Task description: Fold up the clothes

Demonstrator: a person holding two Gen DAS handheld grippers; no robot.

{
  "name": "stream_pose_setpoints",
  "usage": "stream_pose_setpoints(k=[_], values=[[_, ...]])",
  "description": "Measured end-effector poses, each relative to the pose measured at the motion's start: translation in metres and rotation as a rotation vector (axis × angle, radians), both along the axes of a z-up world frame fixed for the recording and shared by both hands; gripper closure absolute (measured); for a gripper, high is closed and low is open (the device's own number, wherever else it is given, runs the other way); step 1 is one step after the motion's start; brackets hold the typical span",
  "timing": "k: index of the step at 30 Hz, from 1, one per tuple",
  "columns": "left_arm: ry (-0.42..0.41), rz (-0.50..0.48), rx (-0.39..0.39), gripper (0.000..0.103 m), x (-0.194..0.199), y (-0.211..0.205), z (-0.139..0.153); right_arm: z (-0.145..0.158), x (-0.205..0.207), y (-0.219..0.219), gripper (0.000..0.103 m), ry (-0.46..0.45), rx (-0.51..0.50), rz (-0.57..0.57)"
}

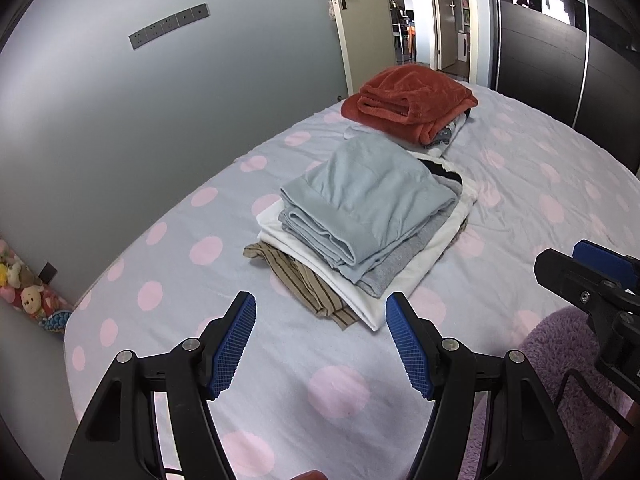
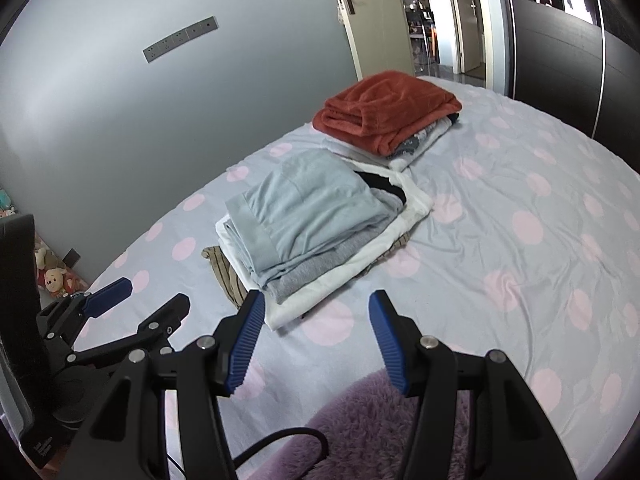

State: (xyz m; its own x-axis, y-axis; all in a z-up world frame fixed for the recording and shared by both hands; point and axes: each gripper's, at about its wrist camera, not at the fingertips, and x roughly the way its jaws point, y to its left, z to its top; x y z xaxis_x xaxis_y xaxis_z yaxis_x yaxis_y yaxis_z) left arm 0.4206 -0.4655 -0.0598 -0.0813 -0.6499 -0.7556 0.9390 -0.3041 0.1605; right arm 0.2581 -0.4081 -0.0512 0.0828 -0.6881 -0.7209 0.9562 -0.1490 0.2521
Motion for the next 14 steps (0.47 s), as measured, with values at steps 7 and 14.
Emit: stream_pose_setpoints(k=[7, 14], values=[[-0.004, -0.004, -0.014, 0.034, -0.0005, 0.0026, 0.0039, 0.0043, 0.0015, 0.0025, 0.05, -0.002, -0.01, 0.008], [-0.002, -0.003, -0.023, 0.034, 0.0004, 0.0028, 0.0071, 0.0074, 0.0044, 0.0036, 0.05, 0.003, -0.015, 0.015]])
